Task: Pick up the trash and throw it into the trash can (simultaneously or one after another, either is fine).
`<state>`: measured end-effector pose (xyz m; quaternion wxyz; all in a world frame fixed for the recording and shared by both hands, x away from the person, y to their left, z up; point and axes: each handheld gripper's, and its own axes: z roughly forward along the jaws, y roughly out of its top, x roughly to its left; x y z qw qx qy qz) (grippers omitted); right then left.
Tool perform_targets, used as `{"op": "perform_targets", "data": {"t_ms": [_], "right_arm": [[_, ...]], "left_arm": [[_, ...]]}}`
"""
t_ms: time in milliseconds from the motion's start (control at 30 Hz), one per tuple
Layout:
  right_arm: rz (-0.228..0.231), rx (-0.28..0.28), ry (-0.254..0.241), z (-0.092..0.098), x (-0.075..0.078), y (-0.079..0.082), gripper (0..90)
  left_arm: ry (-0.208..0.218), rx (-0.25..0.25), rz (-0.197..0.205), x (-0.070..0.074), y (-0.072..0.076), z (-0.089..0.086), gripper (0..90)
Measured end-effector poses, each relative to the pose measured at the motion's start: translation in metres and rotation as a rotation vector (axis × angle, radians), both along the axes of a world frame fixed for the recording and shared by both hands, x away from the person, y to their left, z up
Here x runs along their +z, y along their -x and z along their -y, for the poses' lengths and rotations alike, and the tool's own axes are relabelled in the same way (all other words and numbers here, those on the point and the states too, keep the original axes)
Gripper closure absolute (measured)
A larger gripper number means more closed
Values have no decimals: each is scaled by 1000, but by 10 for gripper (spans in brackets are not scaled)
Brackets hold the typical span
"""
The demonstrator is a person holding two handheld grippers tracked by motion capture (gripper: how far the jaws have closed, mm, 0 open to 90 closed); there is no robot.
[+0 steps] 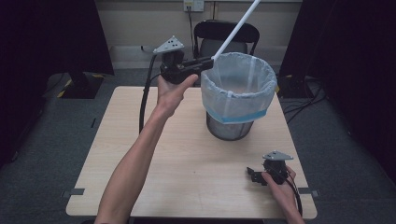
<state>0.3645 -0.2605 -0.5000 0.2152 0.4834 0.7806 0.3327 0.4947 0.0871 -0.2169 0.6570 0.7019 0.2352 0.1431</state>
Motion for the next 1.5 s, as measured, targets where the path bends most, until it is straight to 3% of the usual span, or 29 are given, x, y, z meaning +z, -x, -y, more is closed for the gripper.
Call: {"op": "perform_targets", "data": {"t_ms": [233, 467, 833, 1033, 1100, 1200, 1333, 1500], "right_arm": [[1, 1, 2, 0, 0, 0, 84], [1, 1, 1, 0, 0, 0, 84], [-1, 0, 0, 0, 0, 0, 86], [-1, 0, 0, 0, 0, 0, 87], [-1, 0, 0, 0, 0, 0, 86], [1, 2, 1, 0, 0, 0, 87], [2, 2, 1, 0, 0, 0, 86], [1, 1, 1, 0, 0, 0, 87]], "left_arm": [[1, -8, -32, -10, -10, 13, 808], [-15, -27, -34, -14, -20, 28, 808], [-36, -41, -60, -19, -29, 43, 806], [-42, -54, -54, -21, -31, 47, 793], [-51, -46, -53, -22, -32, 47, 737], [-41, -21, -58, -21, -31, 47, 559], [-56, 2, -31, -18, -28, 46, 411], [-55, -6, -34, -17, -27, 42, 279]]}}
